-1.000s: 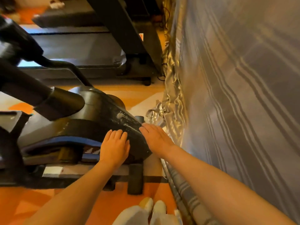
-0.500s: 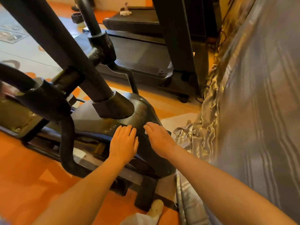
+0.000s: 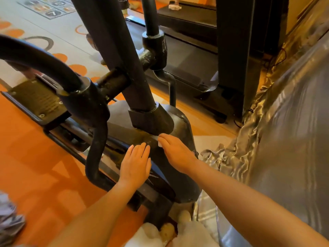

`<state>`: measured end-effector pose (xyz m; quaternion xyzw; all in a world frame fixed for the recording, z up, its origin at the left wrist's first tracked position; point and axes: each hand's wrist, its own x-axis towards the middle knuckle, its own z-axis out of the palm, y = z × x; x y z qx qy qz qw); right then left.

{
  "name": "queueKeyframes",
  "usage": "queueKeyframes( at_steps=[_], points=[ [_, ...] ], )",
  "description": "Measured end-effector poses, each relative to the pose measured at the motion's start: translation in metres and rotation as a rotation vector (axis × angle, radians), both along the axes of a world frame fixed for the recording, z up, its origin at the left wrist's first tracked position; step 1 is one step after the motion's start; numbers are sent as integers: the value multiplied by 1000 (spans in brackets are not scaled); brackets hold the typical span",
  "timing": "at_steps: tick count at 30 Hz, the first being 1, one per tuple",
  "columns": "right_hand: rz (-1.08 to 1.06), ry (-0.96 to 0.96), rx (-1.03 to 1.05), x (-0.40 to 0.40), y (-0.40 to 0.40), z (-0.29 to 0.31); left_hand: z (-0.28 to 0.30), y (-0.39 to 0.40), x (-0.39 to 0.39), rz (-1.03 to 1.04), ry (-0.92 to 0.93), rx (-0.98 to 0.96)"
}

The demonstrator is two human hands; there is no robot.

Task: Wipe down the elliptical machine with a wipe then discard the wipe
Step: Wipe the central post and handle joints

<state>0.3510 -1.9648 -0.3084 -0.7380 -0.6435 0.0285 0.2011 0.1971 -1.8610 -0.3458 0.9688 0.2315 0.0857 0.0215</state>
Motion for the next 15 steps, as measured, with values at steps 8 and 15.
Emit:
queueKeyframes(
  at_steps=[8, 15],
  points=[
    [199, -82, -31, 7, 25, -18, -6, 9, -19, 187, 76, -78],
    [281, -212, -105, 15, 22, -33, -4, 36, -12, 232, 127, -195]
  ],
)
